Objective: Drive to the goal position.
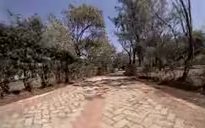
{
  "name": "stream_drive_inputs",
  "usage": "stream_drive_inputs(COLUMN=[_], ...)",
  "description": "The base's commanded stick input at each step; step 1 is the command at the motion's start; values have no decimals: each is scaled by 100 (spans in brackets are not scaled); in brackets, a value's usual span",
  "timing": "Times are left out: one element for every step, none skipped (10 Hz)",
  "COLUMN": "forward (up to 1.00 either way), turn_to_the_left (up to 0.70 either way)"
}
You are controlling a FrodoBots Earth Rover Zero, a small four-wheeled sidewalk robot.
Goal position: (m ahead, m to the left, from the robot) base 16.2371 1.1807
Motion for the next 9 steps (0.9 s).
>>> stream_drive_inputs(forward=[100,100,100,100,100,100,100,100,100], turn_to_the_left=[0,0,0,0,0,0,0,0,0])
